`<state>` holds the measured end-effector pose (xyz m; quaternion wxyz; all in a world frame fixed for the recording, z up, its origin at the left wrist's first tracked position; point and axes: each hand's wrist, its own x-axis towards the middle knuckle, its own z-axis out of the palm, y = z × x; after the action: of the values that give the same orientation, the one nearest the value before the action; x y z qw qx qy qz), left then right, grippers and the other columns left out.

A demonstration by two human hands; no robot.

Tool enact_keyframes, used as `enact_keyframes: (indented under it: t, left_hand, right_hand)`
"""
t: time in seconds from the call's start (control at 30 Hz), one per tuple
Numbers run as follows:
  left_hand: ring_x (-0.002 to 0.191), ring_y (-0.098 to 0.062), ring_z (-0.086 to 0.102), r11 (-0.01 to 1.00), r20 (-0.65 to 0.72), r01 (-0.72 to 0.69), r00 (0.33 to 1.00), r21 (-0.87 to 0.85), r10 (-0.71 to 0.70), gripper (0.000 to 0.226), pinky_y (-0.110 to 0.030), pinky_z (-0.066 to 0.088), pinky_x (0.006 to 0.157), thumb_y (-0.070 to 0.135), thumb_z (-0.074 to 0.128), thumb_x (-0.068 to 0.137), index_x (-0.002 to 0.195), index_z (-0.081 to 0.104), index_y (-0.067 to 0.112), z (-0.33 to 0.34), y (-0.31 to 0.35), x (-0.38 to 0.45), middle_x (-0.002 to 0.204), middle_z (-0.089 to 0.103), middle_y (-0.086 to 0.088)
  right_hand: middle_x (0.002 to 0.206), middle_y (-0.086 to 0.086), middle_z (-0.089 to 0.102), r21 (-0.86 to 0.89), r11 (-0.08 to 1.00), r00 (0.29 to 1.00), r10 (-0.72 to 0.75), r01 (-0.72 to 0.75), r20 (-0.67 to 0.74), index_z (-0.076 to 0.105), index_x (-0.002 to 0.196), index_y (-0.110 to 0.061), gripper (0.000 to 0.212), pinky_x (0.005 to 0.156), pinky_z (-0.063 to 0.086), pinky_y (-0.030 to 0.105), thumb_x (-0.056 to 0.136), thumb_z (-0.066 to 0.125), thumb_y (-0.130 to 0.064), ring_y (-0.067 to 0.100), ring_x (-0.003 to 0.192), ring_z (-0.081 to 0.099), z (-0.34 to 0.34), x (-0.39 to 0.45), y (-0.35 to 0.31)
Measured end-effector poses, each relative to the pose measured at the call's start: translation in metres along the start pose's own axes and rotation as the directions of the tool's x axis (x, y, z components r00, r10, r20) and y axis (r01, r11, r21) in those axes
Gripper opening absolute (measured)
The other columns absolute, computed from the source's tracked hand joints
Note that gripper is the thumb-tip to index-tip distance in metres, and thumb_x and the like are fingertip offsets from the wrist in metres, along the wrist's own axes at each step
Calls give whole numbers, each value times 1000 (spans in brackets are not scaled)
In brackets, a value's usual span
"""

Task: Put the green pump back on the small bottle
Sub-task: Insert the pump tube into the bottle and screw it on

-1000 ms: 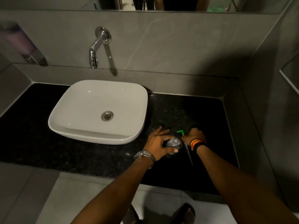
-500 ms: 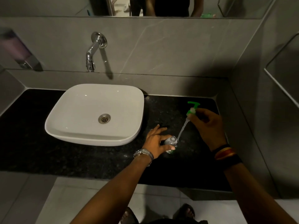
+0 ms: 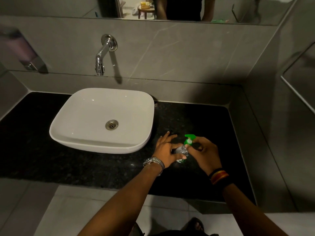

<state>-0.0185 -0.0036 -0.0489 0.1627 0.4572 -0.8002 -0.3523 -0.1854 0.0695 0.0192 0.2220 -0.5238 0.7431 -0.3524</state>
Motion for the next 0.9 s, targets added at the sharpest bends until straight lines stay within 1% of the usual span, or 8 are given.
enact_keyframes:
  t: [0.1,0.27,0.5,0.6,0.73,0.8,0.87,0.9]
  left_hand:
    - [158,-23,3,1000,4,-18,1000,-8,18,58,-47,-3,124,56,78,77,131,66,39,0,0,0,166,30,2]
    - [158,-25,-2,999,0,-33,999,34,33,58,-47,-8,124,54,79,77,131,66,40,-4,3,1,169,21,-1]
    - [158,-27,-4,993,37,-57,998,104,54,55,-51,-7,126,52,78,79,130,69,32,-11,7,1,170,19,-3]
    - [158,-28,-4,992,25,-55,998,113,53,54,-52,-6,126,49,79,80,130,68,33,-10,8,0,170,19,-4]
    - [158,-27,-4,991,41,-50,998,124,45,51,-54,-5,126,53,78,78,126,70,38,-11,9,1,169,20,-2]
    - [158,-27,-3,991,36,-55,998,124,51,47,-54,-4,126,55,78,78,121,73,37,-10,8,1,169,22,-2]
    - [158,-27,-4,992,24,-58,998,115,56,49,-53,-7,125,57,77,77,123,70,41,-8,6,1,169,22,-2]
    - [158,-26,-4,992,26,-55,998,111,52,51,-53,-8,125,58,76,77,126,68,42,-8,6,1,169,22,-2]
  right_hand:
    - [91,-5,66,-149,988,999,-36,39,19,71,87,-22,26,73,55,31,67,83,-33,14,81,64,10,0,7]
    - [90,-9,57,-251,968,1000,14,-16,-8,59,74,-27,31,67,54,32,62,82,-44,11,75,58,16,7,0]
    - [103,-11,58,-431,898,991,-32,85,130,70,89,-24,29,72,54,31,68,72,-43,13,81,63,14,19,-5]
    - [95,-9,57,-485,871,993,-31,84,115,66,79,-24,29,66,53,34,66,73,-49,16,75,62,17,20,-10]
    - [80,-5,53,-592,805,998,-1,39,64,50,60,-25,46,54,38,29,65,71,-65,15,62,48,16,22,-10]
    - [86,-5,58,-561,827,998,16,17,54,56,64,-25,49,56,41,29,62,67,-73,15,66,52,15,19,-5]
    - [110,-7,60,-351,936,993,57,-18,100,70,93,-26,51,69,49,29,64,71,-67,13,85,58,12,16,4]
    - [122,-7,58,-202,979,987,70,-40,142,71,108,-24,52,77,46,24,68,76,-57,10,95,57,11,16,10]
